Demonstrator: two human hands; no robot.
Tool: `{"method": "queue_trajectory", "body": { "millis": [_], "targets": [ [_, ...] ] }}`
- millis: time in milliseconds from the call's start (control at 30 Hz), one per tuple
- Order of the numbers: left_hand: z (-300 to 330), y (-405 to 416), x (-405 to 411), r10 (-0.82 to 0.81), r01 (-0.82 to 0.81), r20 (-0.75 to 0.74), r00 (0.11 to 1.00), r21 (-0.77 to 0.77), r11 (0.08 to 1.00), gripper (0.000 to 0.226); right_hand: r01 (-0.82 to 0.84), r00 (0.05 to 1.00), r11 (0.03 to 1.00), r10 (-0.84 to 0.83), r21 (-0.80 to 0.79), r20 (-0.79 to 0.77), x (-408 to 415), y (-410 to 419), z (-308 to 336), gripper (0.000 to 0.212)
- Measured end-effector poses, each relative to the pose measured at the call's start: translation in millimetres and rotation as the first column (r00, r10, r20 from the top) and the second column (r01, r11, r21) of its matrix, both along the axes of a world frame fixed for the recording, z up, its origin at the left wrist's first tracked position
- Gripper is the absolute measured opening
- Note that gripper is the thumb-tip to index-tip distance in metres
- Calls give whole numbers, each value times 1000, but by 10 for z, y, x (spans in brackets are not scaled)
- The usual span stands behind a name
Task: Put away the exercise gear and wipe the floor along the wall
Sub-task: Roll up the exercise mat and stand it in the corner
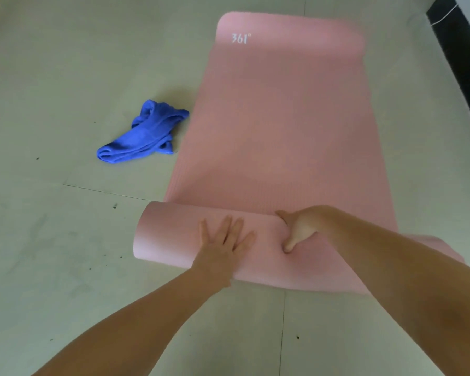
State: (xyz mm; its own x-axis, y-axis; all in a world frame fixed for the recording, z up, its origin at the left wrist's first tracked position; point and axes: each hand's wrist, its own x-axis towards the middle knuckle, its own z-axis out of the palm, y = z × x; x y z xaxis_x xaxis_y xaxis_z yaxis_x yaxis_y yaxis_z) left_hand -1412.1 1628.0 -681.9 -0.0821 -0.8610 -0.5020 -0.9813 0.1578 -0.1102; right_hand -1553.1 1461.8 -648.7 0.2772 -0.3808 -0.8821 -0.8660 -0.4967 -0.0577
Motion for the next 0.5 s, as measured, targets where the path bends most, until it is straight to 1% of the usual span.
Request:
{"method": "queue_trajectory", "body": {
  "millis": [33,67,133,167,200,233,300,367,433,500],
  "targets": [
    [2,-74,23,14,-14,-9,1000,13,1000,116,-101,995,993,99,-67,-31,47,34,36,99],
    [11,-141,45,30,-30,-14,999,23,999,115,-157,987,977,158,-144,-10,77,108,76,93],
    [54,-302,77,33,-32,-17,999,39,999,114,-179,969,924,224,-339,100,50,344,115,76],
    [94,-377,90,35,-34,-8,999,65,997,113,-180,953,889,264,-421,149,-14,480,129,73],
    [153,-435,101,43,-42,-4,999,97,994,112,-196,938,865,303,-462,170,-126,615,122,74],
    [210,-493,111,56,-55,-6,998,129,990,112,-204,929,856,322,-475,181,-277,722,83,77],
    [236,-592,168,57,-56,-2,998,160,986,112,-141,919,846,305,-515,249,-552,820,11,91],
    [285,-690,204,33,-35,14,999,194,980,112,-159,920,838,318,-522,231,-678,776,-19,110],
    [329,-798,192,30,-38,40,999,216,976,113,-207,932,862,317,-462,174,-658,679,-66,115],
    [418,-933,149,19,-35,75,997,209,977,114,-197,944,875,292,-442,157,-582,507,-89,114]
  ]
}}
